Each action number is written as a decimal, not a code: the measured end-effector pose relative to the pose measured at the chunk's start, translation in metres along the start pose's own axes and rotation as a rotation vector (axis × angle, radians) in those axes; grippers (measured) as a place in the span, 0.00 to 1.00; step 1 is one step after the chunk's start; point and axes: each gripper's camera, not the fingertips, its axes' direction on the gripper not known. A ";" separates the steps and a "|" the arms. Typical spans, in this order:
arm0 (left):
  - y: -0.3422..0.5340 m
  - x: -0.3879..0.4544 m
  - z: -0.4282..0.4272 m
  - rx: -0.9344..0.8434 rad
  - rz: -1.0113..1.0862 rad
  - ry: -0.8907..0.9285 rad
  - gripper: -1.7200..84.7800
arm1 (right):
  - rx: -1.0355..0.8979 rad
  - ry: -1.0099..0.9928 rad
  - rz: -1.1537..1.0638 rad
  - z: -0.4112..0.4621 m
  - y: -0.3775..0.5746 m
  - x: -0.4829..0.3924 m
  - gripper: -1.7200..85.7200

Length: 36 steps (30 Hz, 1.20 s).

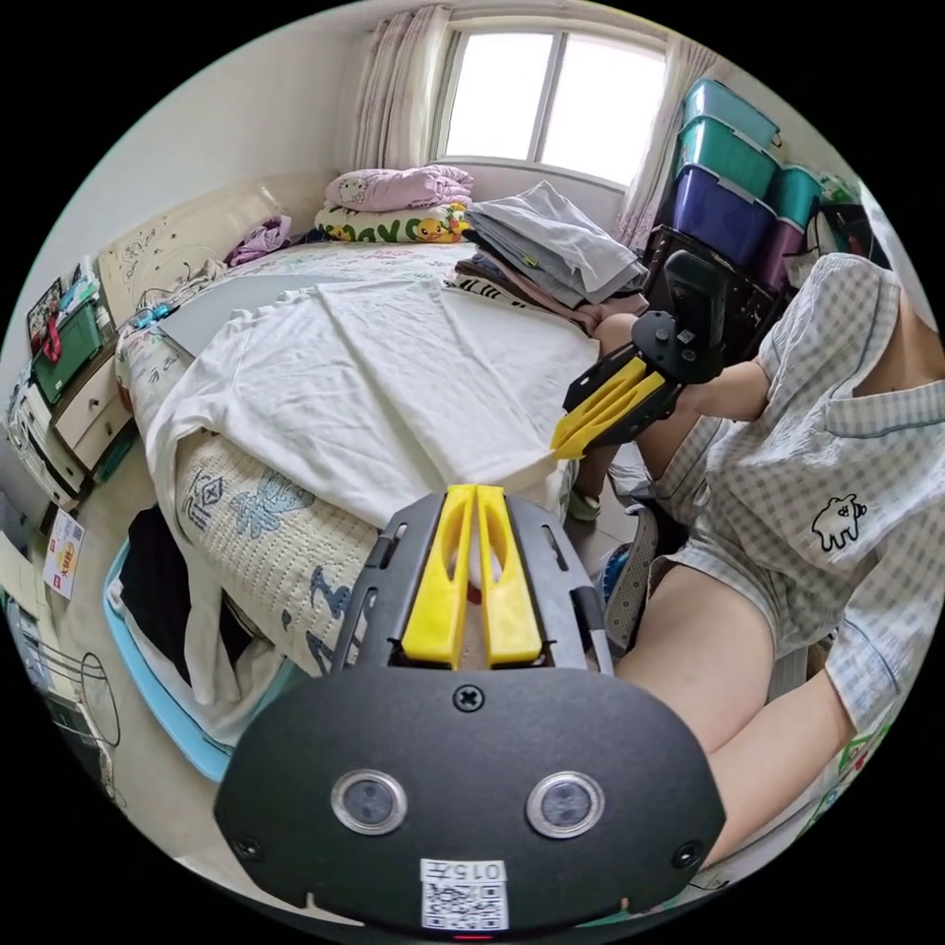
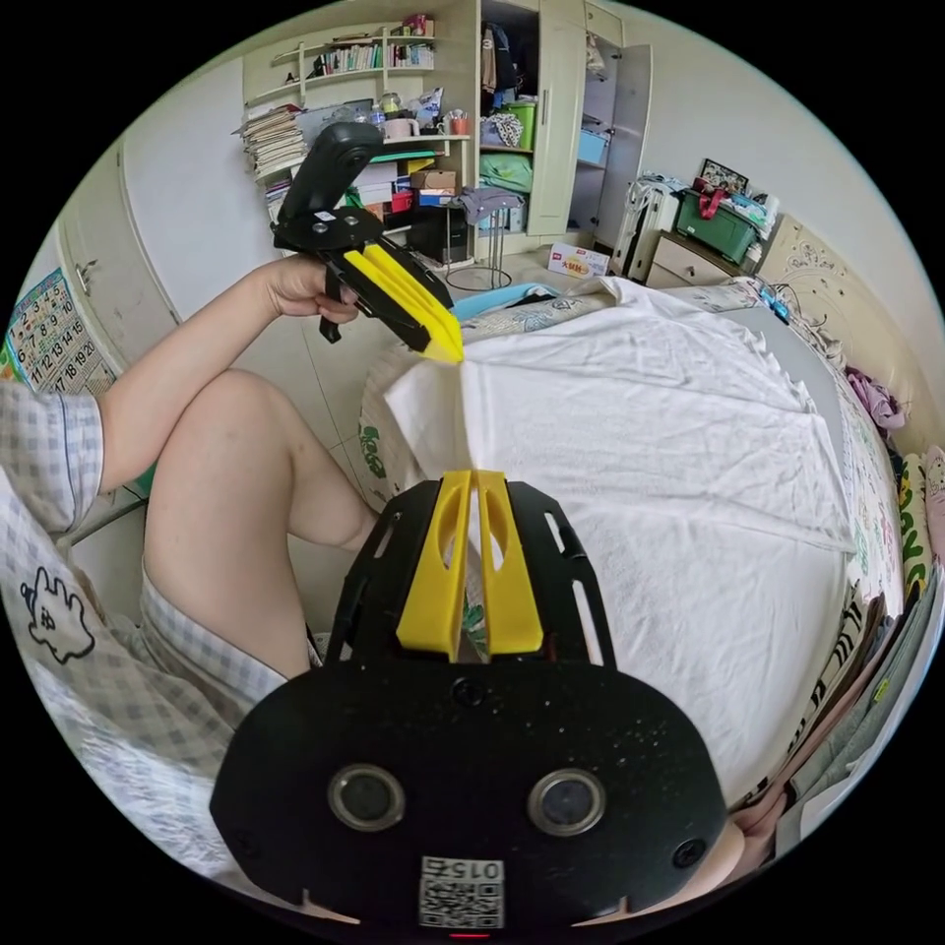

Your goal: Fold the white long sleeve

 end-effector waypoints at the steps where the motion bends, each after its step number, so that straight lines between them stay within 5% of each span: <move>1: 0.001 -0.001 -0.002 -0.002 0.001 -0.004 0.01 | -0.007 0.002 -0.005 0.002 0.000 0.003 0.02; 6: 0.008 -0.023 0.000 -0.115 -0.011 -0.033 0.01 | -0.057 0.002 -0.004 0.015 -0.009 0.012 0.03; 13: 0.034 -0.076 -0.032 -0.059 -0.111 0.048 0.03 | -0.090 -0.022 -0.069 -0.016 -0.040 0.028 0.08; 16: 0.078 -0.133 -0.086 0.199 -0.319 0.054 0.05 | -0.066 -0.195 -0.007 -0.057 -0.053 0.074 0.07; 21: 0.232 -0.274 -0.131 0.785 -1.234 0.050 0.09 | 0.082 -0.263 0.125 -0.115 -0.076 0.157 0.02; 30: 0.335 -0.379 -0.037 0.766 -1.842 0.041 0.17 | 0.012 -0.158 0.213 -0.095 -0.157 0.189 0.01; 36: 0.355 -0.400 -0.012 0.926 -1.936 -0.135 0.14 | -0.009 -0.156 0.171 -0.128 -0.214 0.183 0.01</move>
